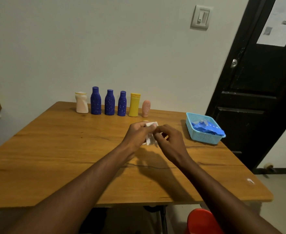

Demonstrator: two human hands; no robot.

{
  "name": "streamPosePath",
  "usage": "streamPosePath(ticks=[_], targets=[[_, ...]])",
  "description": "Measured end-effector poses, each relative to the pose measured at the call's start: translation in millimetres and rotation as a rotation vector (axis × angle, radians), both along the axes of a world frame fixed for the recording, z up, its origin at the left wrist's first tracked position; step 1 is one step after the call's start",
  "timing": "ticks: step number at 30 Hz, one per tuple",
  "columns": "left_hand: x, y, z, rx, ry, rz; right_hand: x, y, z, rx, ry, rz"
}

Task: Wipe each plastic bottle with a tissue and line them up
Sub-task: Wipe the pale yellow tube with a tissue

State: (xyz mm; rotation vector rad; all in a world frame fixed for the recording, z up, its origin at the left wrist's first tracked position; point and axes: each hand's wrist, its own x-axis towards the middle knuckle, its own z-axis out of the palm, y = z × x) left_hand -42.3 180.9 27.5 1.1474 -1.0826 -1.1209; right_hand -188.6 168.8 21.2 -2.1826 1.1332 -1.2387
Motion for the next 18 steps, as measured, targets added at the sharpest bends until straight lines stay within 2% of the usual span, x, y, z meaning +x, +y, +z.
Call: streamPosePath(ticks=[3,5,8,10,14,16,18], targets=[[-0.1,-3.5,-8.5,0.011,-0.003,0.081,-2.0,-3.8,-3.4,0.047,-0.235,-0.096],[-1.0,-4.0,-11.5,0.015,-0.020,0.090,-1.5,-6.0,-5.2,0.148,-0.301,-0.112],[-1.1,-3.0,-14.7,0.021,0.007,0.071,1.6,-8.7,-10.9,0.409,-0.388,0.078],[1.3,-1.4,-18.3,-0.012,0.026,0.080,1.6,-9.3,-15.8,0.472,-0.451,0.112],[18.3,-3.0,-27.0,-0.074,-0.023,0.232,-2.4,-19.0,-17.8,0.415,-0.561,-0.093],[31.3,-9.3,-36.4,-0.081,-0.122,0.294,-5.3,-27.2,-14.6,0.318,-0.545,-0.157],[43.1,-17.9,-47.2,-0.053,-0.191,0.264,-5.9,-35.7,-10.5,0.223,-0.468,-0.143]])
